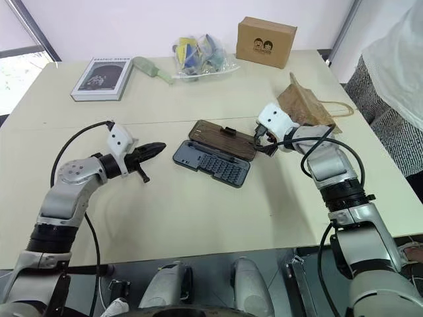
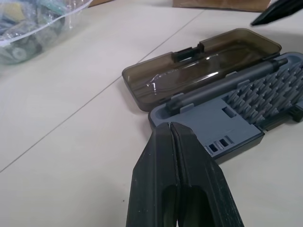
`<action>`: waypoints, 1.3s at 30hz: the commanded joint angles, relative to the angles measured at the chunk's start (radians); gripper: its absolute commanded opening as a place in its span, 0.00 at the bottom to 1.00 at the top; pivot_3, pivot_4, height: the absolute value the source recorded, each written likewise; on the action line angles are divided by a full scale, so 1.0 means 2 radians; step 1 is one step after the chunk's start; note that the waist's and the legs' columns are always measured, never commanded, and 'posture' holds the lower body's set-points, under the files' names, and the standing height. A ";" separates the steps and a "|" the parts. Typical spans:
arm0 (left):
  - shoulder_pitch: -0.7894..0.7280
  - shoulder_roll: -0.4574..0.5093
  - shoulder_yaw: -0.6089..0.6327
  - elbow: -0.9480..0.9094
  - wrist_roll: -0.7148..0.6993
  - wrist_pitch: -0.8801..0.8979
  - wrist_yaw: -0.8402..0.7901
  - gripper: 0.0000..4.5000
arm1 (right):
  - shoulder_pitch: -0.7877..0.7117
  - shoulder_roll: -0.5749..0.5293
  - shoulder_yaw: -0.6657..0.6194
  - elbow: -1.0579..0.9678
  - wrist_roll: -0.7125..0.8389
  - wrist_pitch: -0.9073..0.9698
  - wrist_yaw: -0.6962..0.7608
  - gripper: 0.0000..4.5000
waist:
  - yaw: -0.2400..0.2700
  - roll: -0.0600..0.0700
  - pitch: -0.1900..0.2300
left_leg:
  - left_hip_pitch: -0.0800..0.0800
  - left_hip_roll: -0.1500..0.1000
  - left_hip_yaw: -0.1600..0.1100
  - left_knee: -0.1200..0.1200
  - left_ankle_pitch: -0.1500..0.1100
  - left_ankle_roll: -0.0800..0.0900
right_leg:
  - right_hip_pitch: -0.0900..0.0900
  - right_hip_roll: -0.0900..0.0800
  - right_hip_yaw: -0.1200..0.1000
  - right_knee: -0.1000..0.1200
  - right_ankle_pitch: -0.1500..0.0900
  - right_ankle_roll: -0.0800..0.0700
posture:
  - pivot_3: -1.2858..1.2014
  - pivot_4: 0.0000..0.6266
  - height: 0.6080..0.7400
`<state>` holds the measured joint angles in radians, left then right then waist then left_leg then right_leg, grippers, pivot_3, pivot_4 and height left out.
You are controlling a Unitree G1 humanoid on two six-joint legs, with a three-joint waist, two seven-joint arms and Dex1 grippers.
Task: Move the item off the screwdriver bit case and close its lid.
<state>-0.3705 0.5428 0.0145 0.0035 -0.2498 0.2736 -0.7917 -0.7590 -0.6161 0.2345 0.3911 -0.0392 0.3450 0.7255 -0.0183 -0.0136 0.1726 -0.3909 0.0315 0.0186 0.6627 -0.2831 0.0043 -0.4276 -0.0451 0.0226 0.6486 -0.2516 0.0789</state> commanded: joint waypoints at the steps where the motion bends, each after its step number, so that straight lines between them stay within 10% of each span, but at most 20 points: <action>1: 0.003 0.001 0.008 -0.026 -0.003 0.001 0.009 0.00 | -0.030 0.020 -0.006 0.063 -0.009 -0.039 -0.006 0.99 | -0.001 0.000 0.000 | 0.000 0.000 0.000 0.000 0.000 0.000 | 0.000 0.000 0.000 0.000 0.000 0.000 | 0.52 0.24 1.00; 10: 0.022 0.001 0.012 -0.050 -0.004 0.007 0.025 0.00 | -0.079 0.052 -0.010 0.189 -0.024 -0.096 -0.001 0.94 | 0.000 0.000 0.000 | 0.000 0.000 0.000 0.000 0.000 0.000 | 0.000 -0.001 0.000 0.000 0.000 0.000 | 0.52 0.24 1.00; 19: 0.023 0.000 0.015 -0.050 -0.001 0.003 0.040 0.00 | -0.100 0.064 -0.009 0.253 -0.032 -0.116 0.017 0.01 | -0.001 0.000 0.000 | 0.000 0.000 0.000 0.000 0.000 0.000 | 0.000 -0.001 0.000 0.000 0.000 0.000 | 0.52 0.24 1.00; 39: 0.000 0.007 0.014 -0.020 0.002 -0.016 0.042 0.00 | -0.108 0.050 0.042 0.221 -0.079 -0.319 0.150 0.01 | -0.013 0.000 0.000 | 0.001 0.000 0.000 0.000 0.000 0.000 | 0.000 -0.001 0.000 0.000 0.000 0.000 | 0.52 0.24 1.00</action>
<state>-0.3566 0.5450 0.0215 -0.0309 -0.2478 0.2636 -0.7004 -0.9493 -0.5201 0.3109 0.8638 -0.1955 -0.2344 0.9979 -0.0440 -0.0141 0.1722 -0.3896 0.0321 0.0192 0.6619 -0.2830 0.0041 -0.4274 -0.0462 0.0226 0.6495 -0.2507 0.0783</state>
